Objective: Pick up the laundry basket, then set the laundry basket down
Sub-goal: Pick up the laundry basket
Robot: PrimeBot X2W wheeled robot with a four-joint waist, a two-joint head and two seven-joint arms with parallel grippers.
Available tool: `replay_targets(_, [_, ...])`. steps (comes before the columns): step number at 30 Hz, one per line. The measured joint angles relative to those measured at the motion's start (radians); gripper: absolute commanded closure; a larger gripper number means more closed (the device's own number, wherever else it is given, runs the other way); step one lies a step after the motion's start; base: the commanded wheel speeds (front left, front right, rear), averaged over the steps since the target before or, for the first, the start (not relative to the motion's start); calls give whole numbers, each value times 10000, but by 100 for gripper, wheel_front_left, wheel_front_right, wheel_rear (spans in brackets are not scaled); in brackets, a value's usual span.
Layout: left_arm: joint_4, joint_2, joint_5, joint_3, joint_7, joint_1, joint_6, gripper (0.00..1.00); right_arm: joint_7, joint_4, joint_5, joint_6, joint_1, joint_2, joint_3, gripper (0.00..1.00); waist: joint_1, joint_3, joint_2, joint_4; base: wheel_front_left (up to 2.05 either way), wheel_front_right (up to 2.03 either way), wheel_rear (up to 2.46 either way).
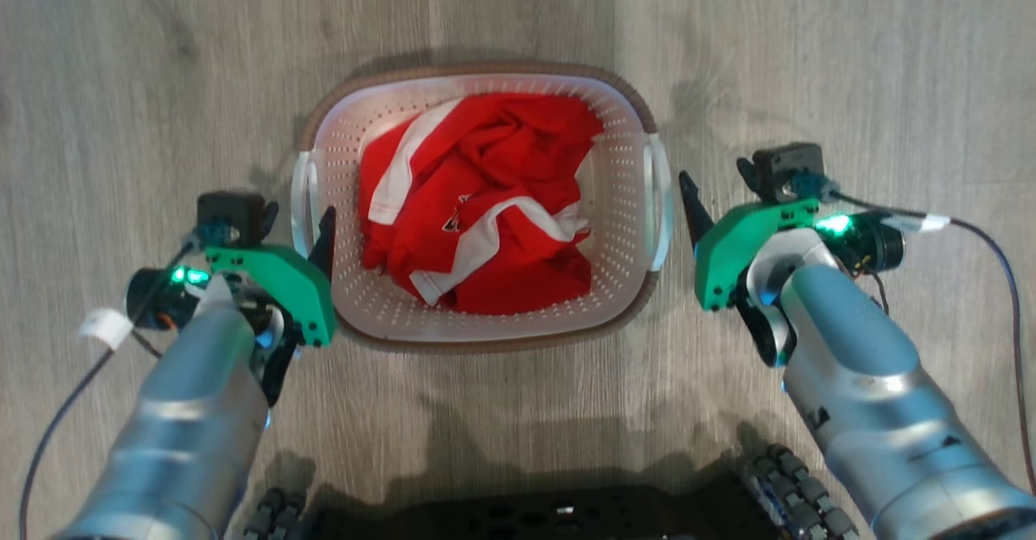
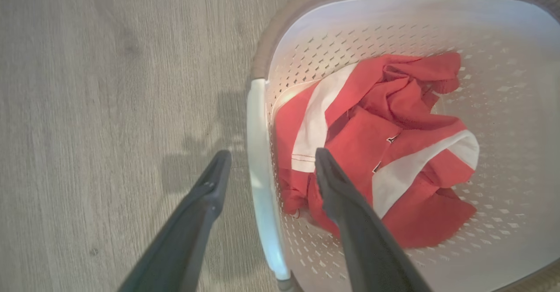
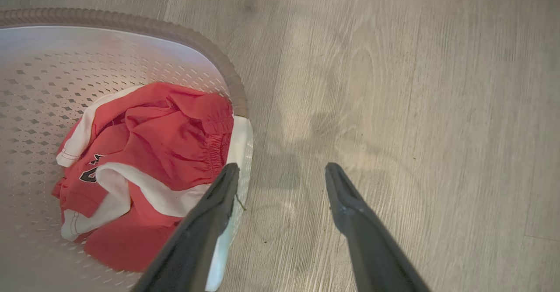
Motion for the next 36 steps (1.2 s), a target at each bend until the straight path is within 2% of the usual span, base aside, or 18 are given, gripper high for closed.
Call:
replay_targets(5, [761,0,-577,-288,71,-701,0,0,-2,470,917,0,-423,-35,443,0,0,418,0,81,0,0,0])
replay_targets(10, [1221,-10,-871,-961,322,-1283,-2,0,-105,894,1053,0,-1084,-42,1026,0,0,820,0,179,0,0,0])
replay_targets(15, [1231,-33,-1262,-1576,370,-1415,-2,0,-104,1179,1116,0,-1187,-54,1277,0,0,1032,0,270,0,0,0])
replay_targets(36, [1162,42,-3014,-3639,1156,-1975,-2,0,349,1847,2665,0,-1825,-67,2192,0,0,1539,0,350,0,0,0])
